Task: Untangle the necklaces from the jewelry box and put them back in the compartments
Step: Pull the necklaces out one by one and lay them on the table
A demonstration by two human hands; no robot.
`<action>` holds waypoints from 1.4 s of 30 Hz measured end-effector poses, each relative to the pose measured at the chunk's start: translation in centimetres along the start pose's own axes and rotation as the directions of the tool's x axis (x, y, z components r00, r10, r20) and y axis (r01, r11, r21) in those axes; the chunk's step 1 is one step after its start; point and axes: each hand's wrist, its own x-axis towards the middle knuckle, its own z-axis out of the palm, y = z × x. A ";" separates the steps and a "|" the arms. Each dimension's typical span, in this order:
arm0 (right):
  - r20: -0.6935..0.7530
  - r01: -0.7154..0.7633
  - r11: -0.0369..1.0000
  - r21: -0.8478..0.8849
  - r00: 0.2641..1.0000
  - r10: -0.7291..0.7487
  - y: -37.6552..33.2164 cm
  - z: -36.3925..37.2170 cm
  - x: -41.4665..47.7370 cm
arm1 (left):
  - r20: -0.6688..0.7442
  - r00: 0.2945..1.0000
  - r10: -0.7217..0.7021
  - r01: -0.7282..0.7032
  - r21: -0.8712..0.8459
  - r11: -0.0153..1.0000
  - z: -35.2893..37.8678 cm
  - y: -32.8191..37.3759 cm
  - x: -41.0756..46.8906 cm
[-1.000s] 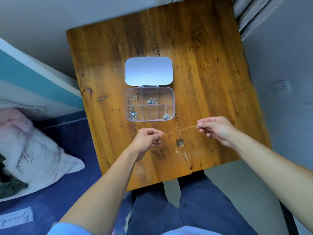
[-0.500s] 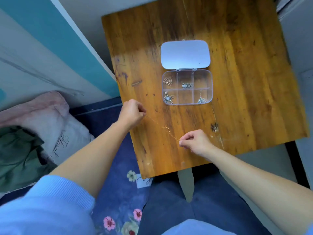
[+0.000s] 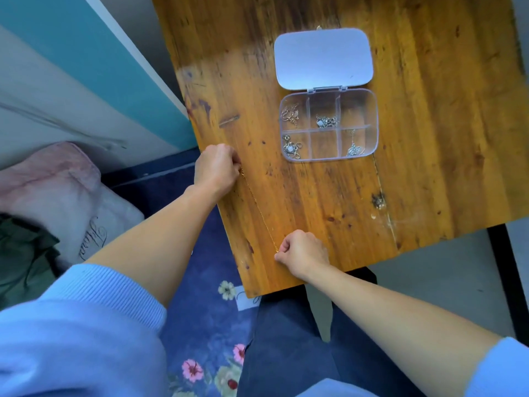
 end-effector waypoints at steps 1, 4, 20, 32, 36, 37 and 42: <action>0.008 0.011 1.000 -0.028 1.000 -0.010 0.0 0.0 0.1 | -0.004 1.000 -0.005 0.005 -0.011 1.000 0.1 0.0 0.1; 0.047 0.058 0.993 -0.104 0.997 -0.054 0.0 -0.7 0.0 | -0.029 0.999 -0.024 0.024 -0.013 1.000 -0.1 0.0 0.3; -0.294 0.331 0.922 -0.202 0.877 -0.379 -3.5 -18.0 7.0 | 0.068 0.964 -0.258 0.244 -0.619 0.746 -2.1 6.2 4.3; -0.165 0.448 0.715 -0.536 0.775 -0.610 -4.2 -16.0 11.3 | 0.330 0.923 -0.195 0.375 -0.668 0.642 -3.2 8.3 7.5; -0.150 0.451 0.704 -0.548 0.775 -0.613 -4.5 -16.4 11.1 | 0.331 0.916 -0.227 0.399 -0.690 0.604 -3.0 8.5 7.4; -0.147 0.453 0.697 -0.555 0.772 -0.619 -4.5 -16.7 11.1 | 0.333 0.913 -0.236 0.406 -0.699 0.589 -2.9 8.6 7.3; -0.134 0.428 0.655 -0.623 0.767 -0.628 -4.0 -18.0 11.1 | 0.328 0.903 -0.277 0.425 -0.776 0.467 -1.9 8.6 6.6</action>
